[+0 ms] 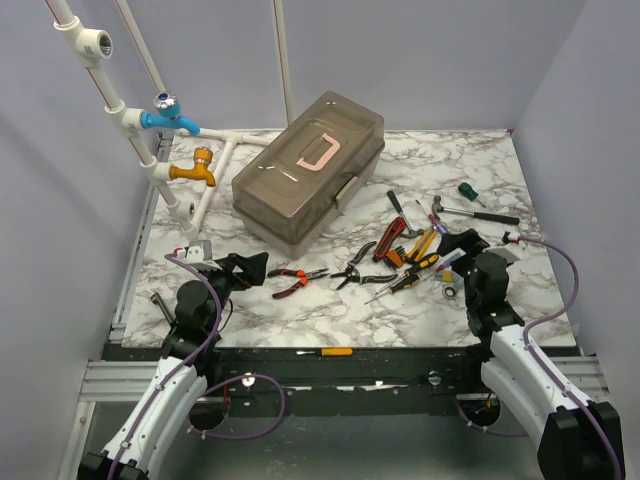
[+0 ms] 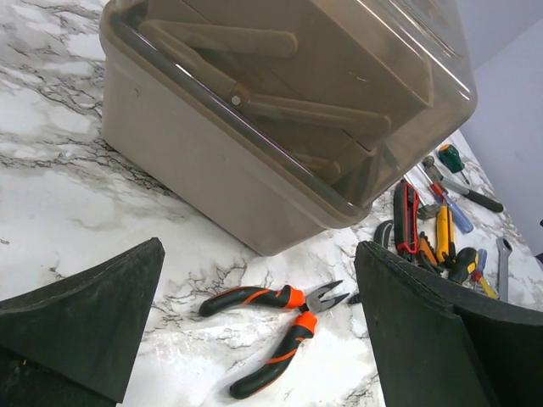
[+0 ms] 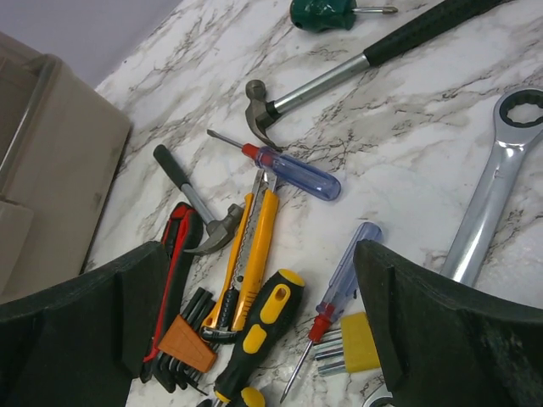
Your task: Pack the tool kit
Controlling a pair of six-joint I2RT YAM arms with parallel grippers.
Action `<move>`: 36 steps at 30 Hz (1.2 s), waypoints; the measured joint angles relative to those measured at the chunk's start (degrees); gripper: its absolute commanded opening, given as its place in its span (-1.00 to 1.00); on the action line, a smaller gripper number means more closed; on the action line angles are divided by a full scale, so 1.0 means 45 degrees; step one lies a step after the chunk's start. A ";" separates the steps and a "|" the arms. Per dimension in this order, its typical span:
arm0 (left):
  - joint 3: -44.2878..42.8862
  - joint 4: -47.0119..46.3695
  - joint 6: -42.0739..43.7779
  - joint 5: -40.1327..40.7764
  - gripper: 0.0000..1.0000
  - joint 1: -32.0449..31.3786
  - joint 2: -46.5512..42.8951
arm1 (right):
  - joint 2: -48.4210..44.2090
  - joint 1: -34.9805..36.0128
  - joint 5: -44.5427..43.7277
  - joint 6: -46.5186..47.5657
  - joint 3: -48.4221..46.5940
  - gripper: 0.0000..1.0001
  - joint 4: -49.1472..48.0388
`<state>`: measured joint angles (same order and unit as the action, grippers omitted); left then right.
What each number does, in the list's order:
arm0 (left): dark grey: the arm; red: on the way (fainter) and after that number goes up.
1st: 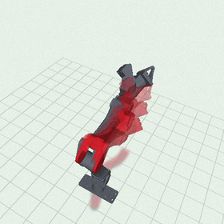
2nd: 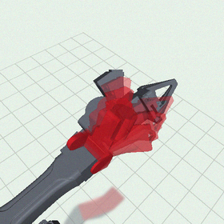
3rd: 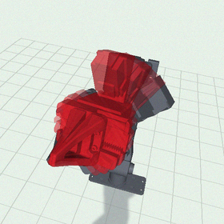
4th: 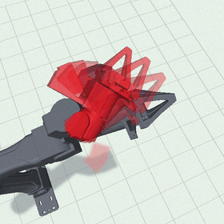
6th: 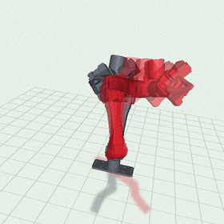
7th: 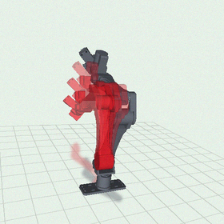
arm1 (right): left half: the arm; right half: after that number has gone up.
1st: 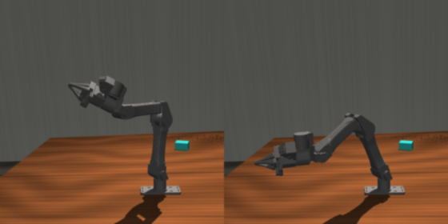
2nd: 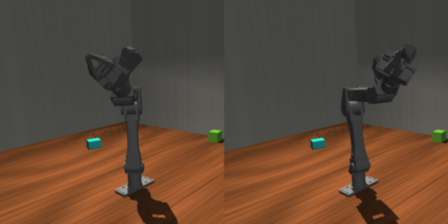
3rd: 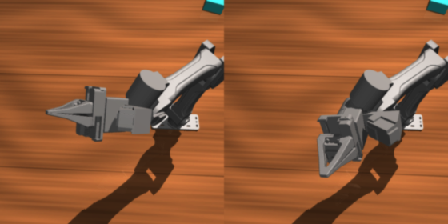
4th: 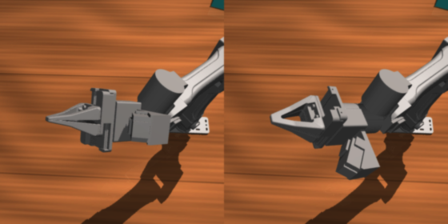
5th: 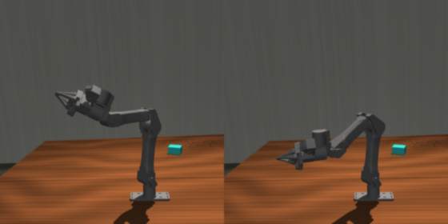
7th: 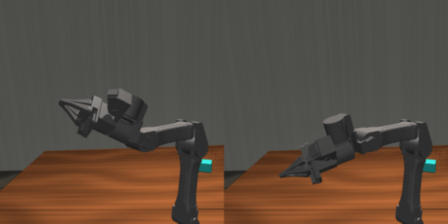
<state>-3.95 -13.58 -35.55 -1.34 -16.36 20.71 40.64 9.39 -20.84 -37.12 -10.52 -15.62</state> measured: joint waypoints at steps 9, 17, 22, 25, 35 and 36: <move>0.0000 -0.0554 0.0131 -0.1350 0.97 0.0000 -0.0675 | 0.1146 -0.0005 0.0787 -0.0607 -0.0185 1.00 0.0049; -0.1151 -0.0039 -0.0228 -0.2001 0.97 -0.0597 -0.0729 | 0.2652 -0.0005 0.5163 -0.1384 -0.1122 1.00 -0.1409; -0.3784 0.0816 -0.0160 -0.1311 0.97 -0.2249 0.0583 | 0.4425 0.0019 0.7456 -0.2438 -0.2458 1.00 -0.2812; -0.5736 0.1520 0.0272 -0.1010 0.97 -0.2798 0.2278 | 0.5187 0.0112 0.8213 -0.3021 -0.2914 1.00 -0.3725; -1.2308 0.5338 0.3687 -0.0170 0.97 -0.3619 0.9165 | 0.7640 0.0544 0.9272 -0.4493 -0.3546 1.00 -0.5824; -1.3153 0.5770 0.3973 0.0053 0.97 -0.3619 0.9884 | 0.7907 0.0622 0.9316 -0.4648 -0.3619 1.00 -0.6037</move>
<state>-63.13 12.38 -17.67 -1.10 -32.64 65.19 76.23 12.19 21.08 -58.04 -26.81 -42.78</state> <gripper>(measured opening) 0.984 1.001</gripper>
